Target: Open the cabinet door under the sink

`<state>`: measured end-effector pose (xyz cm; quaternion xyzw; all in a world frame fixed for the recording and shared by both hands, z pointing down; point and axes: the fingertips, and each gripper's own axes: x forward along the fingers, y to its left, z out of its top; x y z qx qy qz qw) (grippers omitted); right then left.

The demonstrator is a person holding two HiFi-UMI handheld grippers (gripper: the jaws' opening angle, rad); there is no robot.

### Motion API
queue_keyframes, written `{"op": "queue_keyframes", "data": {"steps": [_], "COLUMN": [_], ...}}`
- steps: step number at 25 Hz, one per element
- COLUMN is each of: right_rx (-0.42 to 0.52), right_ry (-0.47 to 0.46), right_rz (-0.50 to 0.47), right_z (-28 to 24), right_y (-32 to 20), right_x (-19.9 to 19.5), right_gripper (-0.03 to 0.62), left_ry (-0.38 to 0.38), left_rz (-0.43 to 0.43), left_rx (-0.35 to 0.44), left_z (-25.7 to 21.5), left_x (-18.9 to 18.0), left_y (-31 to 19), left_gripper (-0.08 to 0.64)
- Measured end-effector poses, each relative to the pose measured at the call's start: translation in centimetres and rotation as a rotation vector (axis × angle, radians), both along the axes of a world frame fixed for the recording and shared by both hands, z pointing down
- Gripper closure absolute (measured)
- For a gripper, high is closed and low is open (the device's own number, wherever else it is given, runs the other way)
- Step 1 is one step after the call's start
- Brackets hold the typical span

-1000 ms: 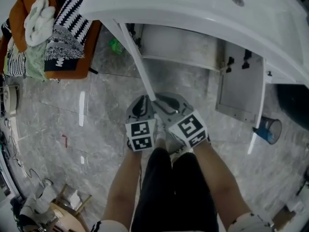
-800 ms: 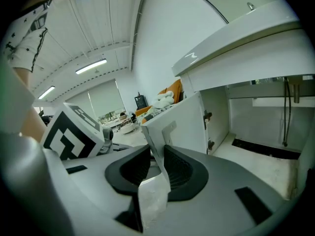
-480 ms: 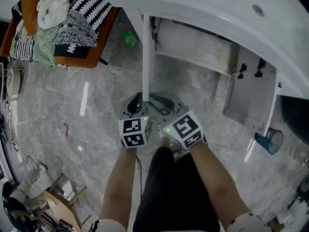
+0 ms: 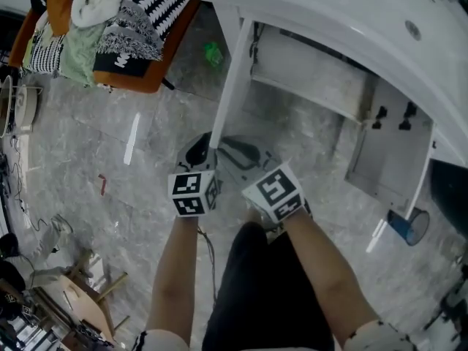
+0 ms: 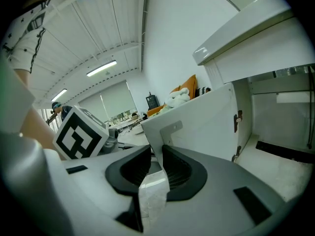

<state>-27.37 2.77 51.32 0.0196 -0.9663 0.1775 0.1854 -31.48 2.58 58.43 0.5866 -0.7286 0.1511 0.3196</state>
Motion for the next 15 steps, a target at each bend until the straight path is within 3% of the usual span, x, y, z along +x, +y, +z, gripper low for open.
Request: {"op": "queue_keyframes", "data": {"steps": [15], "right_rx": [-0.012], "right_ry": [-0.027], "right_rz": [-0.007], "right_z": [0.1], "right_y": [0.6], "right_x": [-3.3], "right_gripper": [0.506], "left_ry": [0.052], "left_rz": [0.090], "left_rx": [0.036], "left_z": [-0.1], "left_x": [-3.3], "left_y": [-0.1], "left_gripper": [0.519]}}
